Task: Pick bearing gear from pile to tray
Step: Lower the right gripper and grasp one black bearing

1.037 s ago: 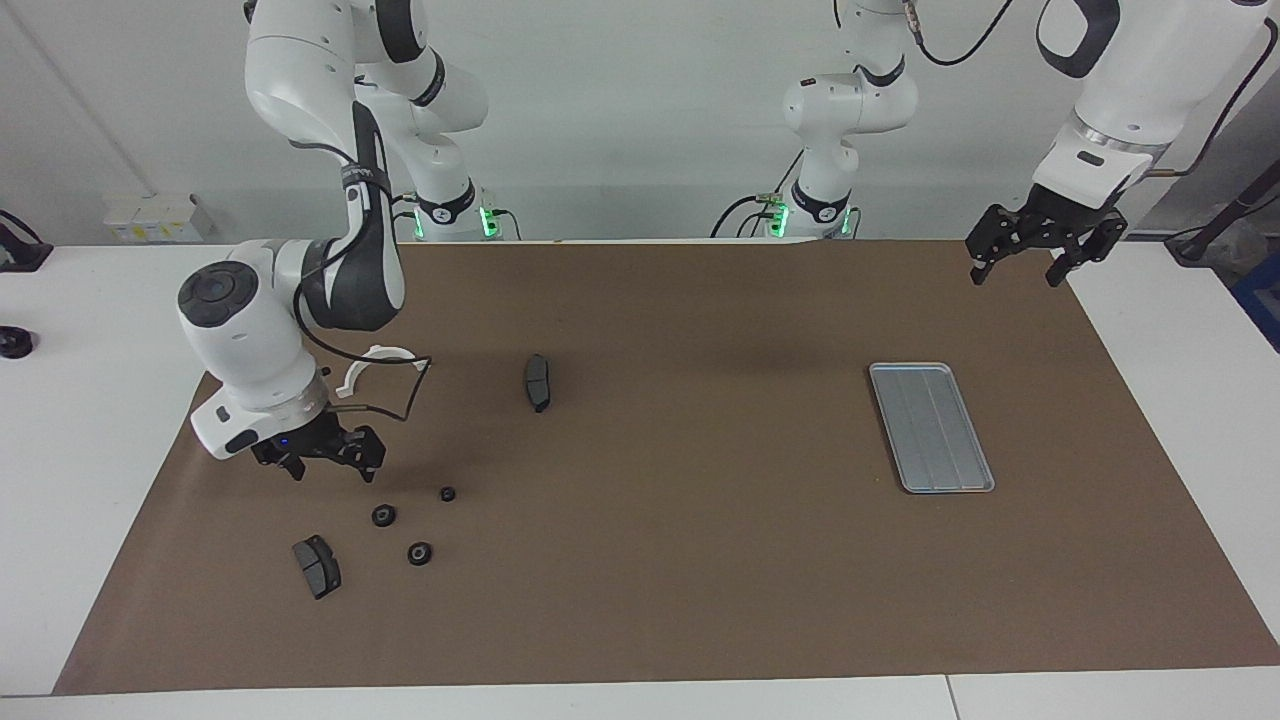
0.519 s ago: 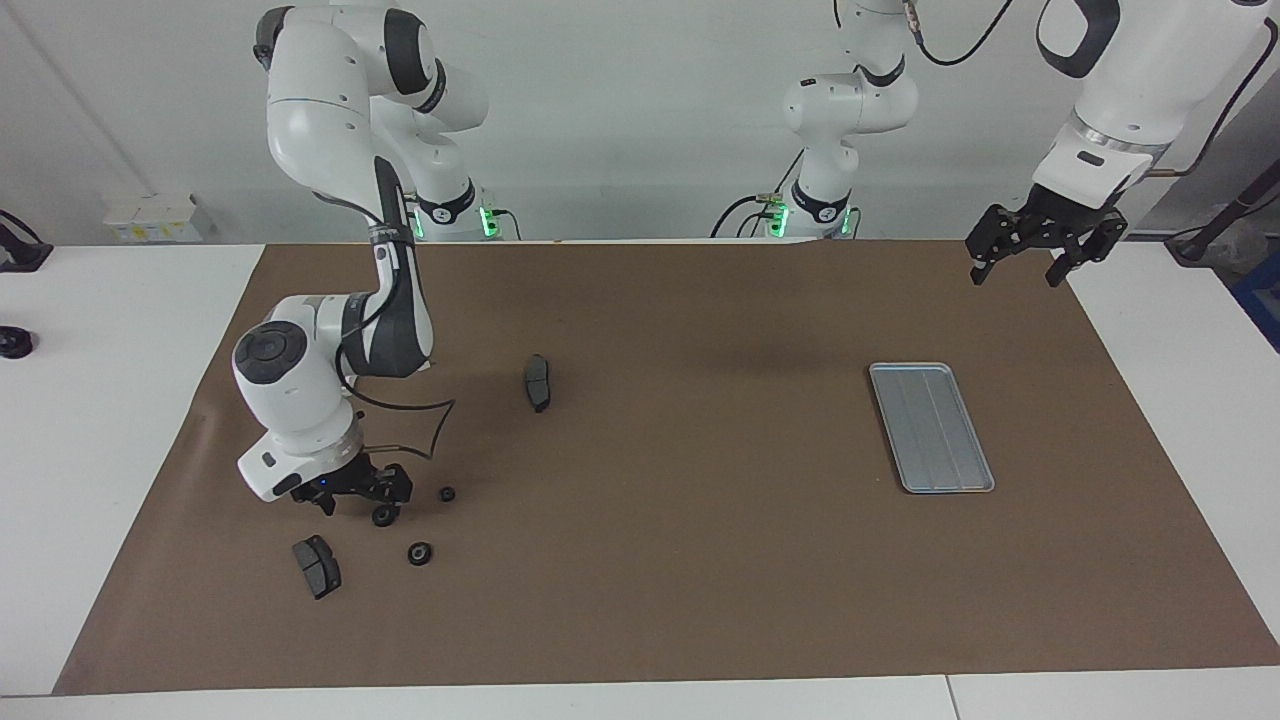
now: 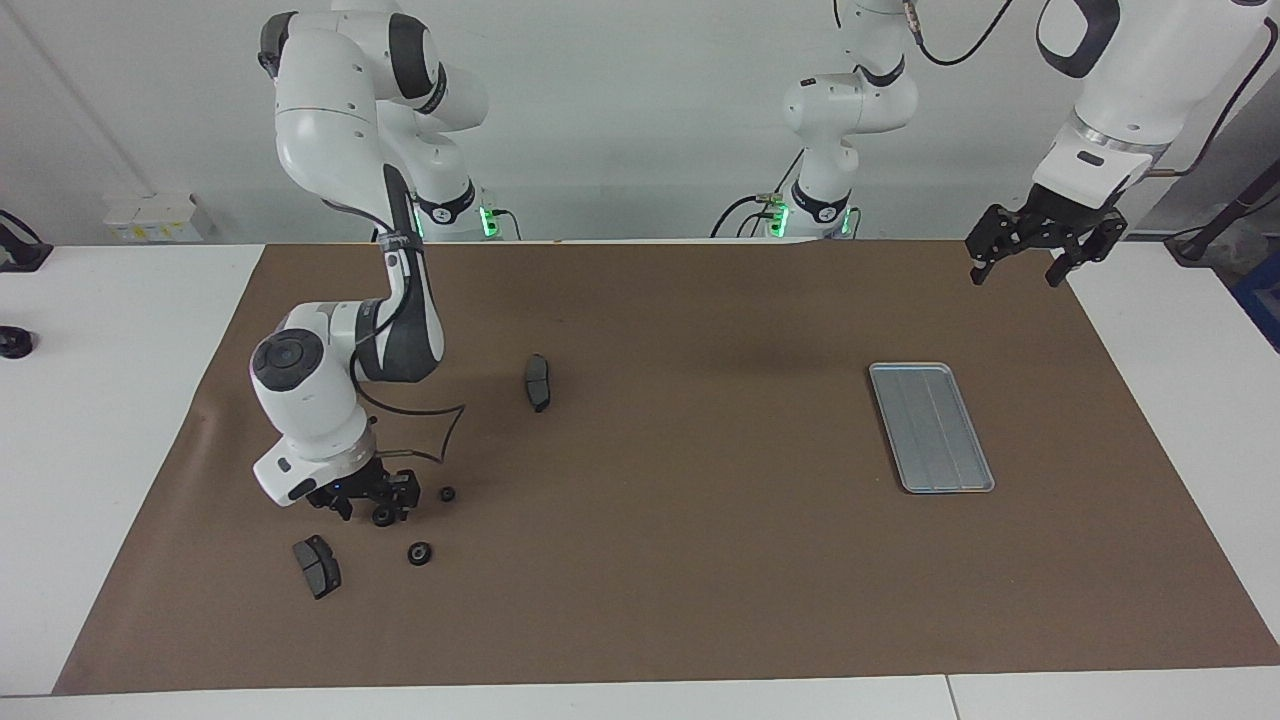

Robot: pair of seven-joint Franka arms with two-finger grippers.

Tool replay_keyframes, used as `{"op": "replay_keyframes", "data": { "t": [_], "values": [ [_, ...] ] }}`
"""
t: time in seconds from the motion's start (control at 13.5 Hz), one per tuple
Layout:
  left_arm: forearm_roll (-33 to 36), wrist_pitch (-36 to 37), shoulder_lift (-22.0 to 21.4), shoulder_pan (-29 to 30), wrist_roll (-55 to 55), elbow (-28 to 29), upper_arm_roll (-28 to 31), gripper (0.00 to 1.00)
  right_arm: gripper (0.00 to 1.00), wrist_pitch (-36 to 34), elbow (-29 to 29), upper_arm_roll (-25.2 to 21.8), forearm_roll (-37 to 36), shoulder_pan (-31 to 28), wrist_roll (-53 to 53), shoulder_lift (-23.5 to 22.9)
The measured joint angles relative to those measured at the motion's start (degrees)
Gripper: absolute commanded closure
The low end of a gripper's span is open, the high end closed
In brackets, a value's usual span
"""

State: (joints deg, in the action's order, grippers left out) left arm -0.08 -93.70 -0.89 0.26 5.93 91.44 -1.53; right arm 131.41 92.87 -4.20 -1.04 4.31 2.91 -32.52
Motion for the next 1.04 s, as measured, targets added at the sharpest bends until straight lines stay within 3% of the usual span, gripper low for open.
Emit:
{"op": "replay_keyframes", "data": {
  "t": [1.04],
  "values": [
    [0.0,0.0,0.0,0.0,0.0,0.0,0.0,0.0,0.51,0.0,1.08,0.05,0.14,0.26,1.58,-0.44]
  ]
}}
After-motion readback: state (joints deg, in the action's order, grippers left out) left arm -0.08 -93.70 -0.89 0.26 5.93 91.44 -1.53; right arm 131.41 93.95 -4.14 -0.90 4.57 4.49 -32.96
